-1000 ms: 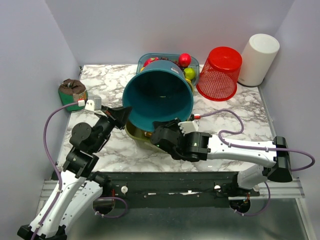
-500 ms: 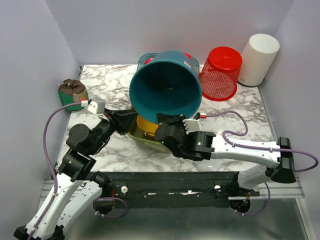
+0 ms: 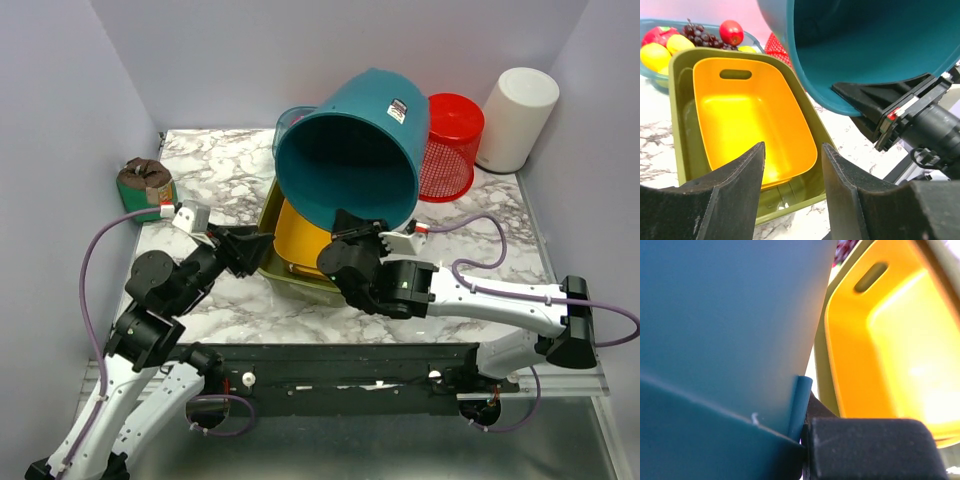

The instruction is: Turn the large container upside down

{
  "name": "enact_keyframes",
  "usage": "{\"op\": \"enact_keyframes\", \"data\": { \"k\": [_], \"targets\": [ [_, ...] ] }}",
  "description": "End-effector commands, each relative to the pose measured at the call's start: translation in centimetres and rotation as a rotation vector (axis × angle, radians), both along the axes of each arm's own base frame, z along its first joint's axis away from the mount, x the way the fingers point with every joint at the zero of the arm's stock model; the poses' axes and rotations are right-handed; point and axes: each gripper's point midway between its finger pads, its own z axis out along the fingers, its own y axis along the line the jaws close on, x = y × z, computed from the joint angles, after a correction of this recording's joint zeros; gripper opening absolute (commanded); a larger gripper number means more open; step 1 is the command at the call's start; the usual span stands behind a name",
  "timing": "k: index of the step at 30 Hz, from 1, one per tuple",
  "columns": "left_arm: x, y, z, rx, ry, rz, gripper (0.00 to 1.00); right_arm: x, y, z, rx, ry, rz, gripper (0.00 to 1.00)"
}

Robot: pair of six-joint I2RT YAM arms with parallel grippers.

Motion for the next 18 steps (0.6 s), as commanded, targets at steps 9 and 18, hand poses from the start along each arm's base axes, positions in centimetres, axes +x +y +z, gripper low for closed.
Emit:
{"op": "enact_keyframes", "data": {
  "k": [9,18],
  "targets": [
    [0.4,0.5,0.9,0.025,-0.021,0.033,0.58,2.2,-15.0,2.9,-0.556,-0.081,-0.377,0.01],
    [1.0,0.3,0.9,0.038,-0.020,0.035,0.57,1.1,-25.8,-0.7,-0.777,0.051,-0.548,0.01]
  ]
}}
